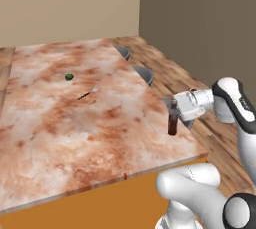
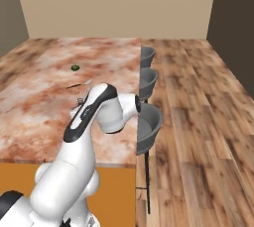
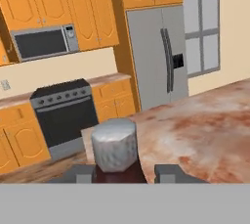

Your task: Move the ketchup and shaker from the cabinet to the dining counter.

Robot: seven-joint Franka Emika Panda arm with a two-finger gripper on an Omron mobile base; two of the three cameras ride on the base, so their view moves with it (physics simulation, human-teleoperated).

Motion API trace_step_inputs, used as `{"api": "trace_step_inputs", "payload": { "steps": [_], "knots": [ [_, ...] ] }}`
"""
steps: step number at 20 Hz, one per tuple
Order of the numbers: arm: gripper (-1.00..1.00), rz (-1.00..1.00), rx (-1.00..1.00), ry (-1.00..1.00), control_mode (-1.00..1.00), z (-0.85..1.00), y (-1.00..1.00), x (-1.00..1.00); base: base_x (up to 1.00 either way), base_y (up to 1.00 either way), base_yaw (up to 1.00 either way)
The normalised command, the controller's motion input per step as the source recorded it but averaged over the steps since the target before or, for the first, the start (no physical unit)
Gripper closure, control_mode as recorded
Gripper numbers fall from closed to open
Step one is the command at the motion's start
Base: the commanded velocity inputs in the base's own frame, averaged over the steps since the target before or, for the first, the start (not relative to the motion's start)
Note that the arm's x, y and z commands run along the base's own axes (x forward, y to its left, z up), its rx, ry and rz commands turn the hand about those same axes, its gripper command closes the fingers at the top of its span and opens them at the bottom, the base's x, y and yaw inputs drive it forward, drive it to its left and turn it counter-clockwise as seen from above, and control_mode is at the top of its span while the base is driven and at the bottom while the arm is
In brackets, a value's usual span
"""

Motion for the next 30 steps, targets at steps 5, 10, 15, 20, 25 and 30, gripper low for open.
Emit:
{"api": "trace_step_inputs", "payload": {
  "steps": [5,10,15,20,25,30],
  "knots": [
    [1.0,-0.07,-0.12,-0.06,-1.0,-0.43,0.19,0.4,0.0,0.0,0.0],
    [1.0,-0.05,0.01,0.0,-1.0,-0.36,0.09,0.47,0.0,0.0,0.0],
    [1.0,-0.02,0.1,0.0,-1.0,-0.31,0.02,0.45,0.0,0.0,0.0],
    [1.0,-0.01,0.03,0.0,-1.0,-0.38,0.08,0.4,0.0,0.0,0.0],
    [1.0,0.0,0.02,0.0,-1.0,-0.38,0.01,0.32,0.0,0.0,0.0],
    [1.0,0.0,0.0,0.0,-1.0,-0.4,0.04,0.27,0.0,0.0,0.0]
  ]
}}
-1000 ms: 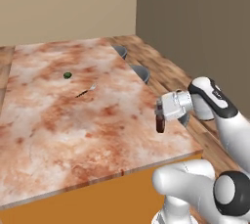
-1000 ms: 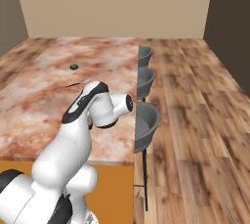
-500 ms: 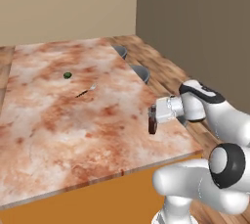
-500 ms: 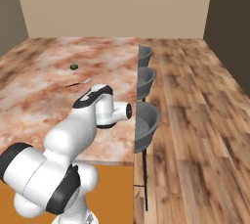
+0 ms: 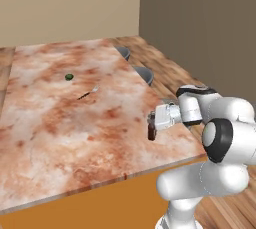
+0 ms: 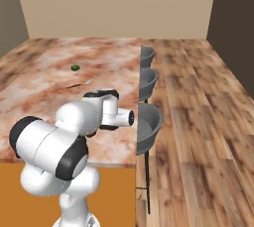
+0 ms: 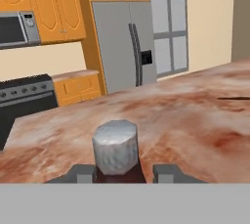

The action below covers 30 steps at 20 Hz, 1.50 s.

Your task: Move the ketchup and shaker from the cabinet to the dining counter.

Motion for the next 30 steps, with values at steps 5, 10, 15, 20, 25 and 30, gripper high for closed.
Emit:
{"api": "trace_step_inputs", "payload": {
  "steps": [5,10,15,20,25,30],
  "knots": [
    [1.0,0.0,0.0,0.0,-1.0,-0.35,0.04,0.15,0.0,0.0,0.0],
    [1.0,0.0,0.0,-0.02,-1.0,-0.36,0.09,0.08,0.0,0.0,0.0],
    [1.0,-0.01,0.0,-0.02,-1.0,-0.36,0.07,0.09,0.0,0.0,0.0],
    [1.0,-0.01,0.0,-0.04,-1.0,-0.36,0.07,0.03,0.0,0.0,0.0],
    [-1.0,0.0,0.0,-0.03,-1.0,-0.38,0.05,-0.08,0.0,0.0,0.0],
    [-1.0,0.0,0.0,-0.09,-1.0,-0.31,0.02,-0.18,0.0,0.0,0.0]
  ]
}}
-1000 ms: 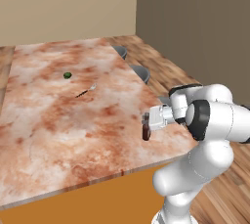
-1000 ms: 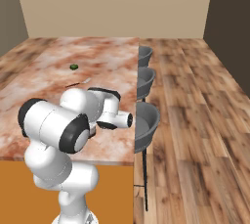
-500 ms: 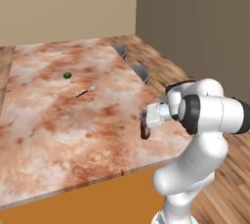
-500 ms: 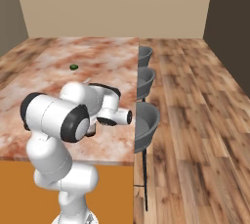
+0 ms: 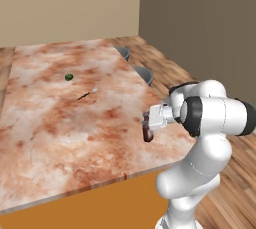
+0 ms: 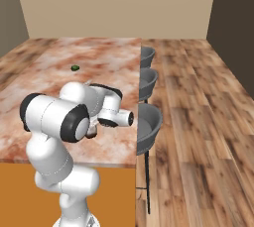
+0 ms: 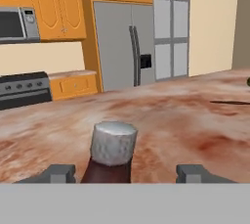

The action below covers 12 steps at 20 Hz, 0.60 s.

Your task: Move the ketchup and shaker from the cabinet to the dining counter.

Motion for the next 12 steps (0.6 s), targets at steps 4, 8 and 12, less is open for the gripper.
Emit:
{"api": "trace_step_inputs", "payload": {
  "steps": [4,8,12],
  "knots": [
    [-1.0,0.0,0.0,-0.13,-1.0,-0.33,0.07,-0.3,0.0,0.0,0.0],
    [-1.0,0.0,-0.01,-0.11,-1.0,-0.35,0.08,-0.31,0.0,0.0,0.0],
    [-1.0,-0.01,0.0,-0.07,-1.0,-0.3,0.03,-0.15,0.0,0.0,0.0]
  ]
}}
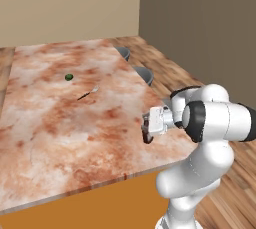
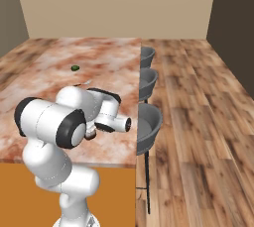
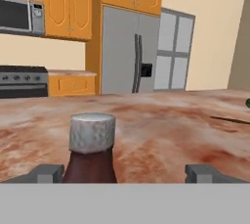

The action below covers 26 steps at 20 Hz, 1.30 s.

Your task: Move the ketchup and shaker from the cabinet to the dining counter.

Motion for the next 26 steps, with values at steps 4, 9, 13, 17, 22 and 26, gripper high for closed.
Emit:
{"api": "trace_step_inputs", "payload": {
  "steps": [4,9,13,17,22,26],
  "knots": [
    [-1.0,-0.03,0.0,-0.01,-1.0,-0.18,0.0,0.0,0.0,0.0,0.0],
    [-1.0,-0.04,0.0,0.0,-1.0,-0.12,-0.11,-0.04,0.0,0.0,0.0],
    [-1.0,-0.03,0.0,0.0,-1.0,-0.14,-0.11,-0.17,0.0,0.0,0.0],
    [-1.0,-0.03,0.0,0.0,-1.0,-0.22,0.0,-0.29,0.0,0.0,0.0],
    [-1.0,-0.05,0.0,0.0,-1.0,-0.16,0.02,-0.18,0.0,0.0,0.0],
    [-1.0,-0.09,0.0,0.0,-1.0,-0.01,0.0,0.0,0.0,0.0,0.0]
  ]
}}
